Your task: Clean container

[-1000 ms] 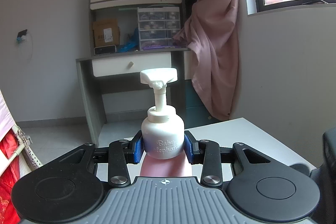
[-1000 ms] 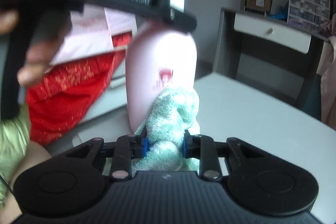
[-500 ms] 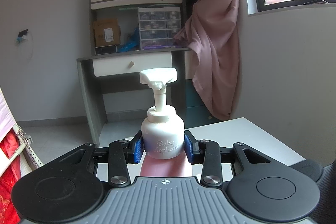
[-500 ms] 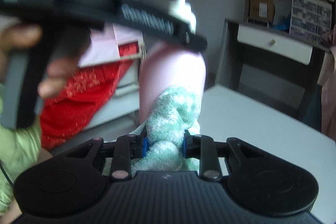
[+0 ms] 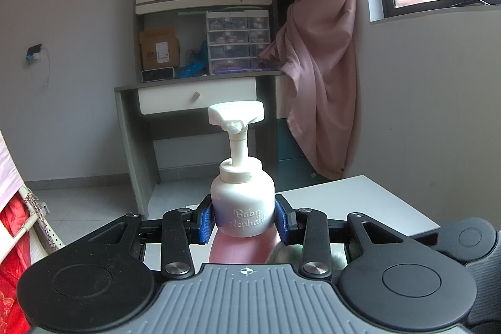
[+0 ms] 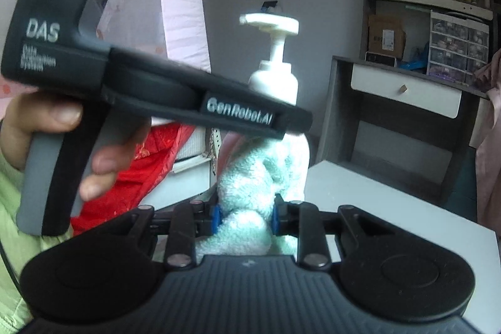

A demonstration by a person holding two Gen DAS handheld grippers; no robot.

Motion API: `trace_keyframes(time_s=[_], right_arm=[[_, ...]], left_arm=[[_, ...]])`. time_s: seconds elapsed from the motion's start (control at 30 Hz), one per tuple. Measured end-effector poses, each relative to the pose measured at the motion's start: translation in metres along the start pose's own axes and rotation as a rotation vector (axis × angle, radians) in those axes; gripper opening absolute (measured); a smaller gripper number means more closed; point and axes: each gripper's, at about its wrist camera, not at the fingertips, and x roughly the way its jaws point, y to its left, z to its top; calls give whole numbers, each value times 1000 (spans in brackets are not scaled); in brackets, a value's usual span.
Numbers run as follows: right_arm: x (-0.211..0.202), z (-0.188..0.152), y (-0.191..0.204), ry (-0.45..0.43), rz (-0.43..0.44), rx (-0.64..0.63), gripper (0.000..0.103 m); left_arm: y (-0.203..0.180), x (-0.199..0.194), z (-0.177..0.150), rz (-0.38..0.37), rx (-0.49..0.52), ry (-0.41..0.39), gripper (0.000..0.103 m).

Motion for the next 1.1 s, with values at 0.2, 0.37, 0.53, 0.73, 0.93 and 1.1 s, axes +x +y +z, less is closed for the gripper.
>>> trace_keyframes(time_s=[0.2,0.37,0.53,0.73,0.93,1.1], right_arm=[[11,-11,2,65,7,-3,27],[25,-24,2,136,13,-2,27],[35,-33,2,180,19,5,28],[26,-27,7,141,15,1,28],[8,-5,14,35,26,-17,28],[-3,7,20,-31,30,-30,28]], left_arm=[[0,-2,-1,-1,-1,1,39],[-1,-3,-1,0,-2,1,39],[0,-2,-1,1,-1,0,39],[1,-3,-1,0,-1,1,39],[0,-4,-3,5,2,2,39],[4,-5,-4,4,1,2,40]])
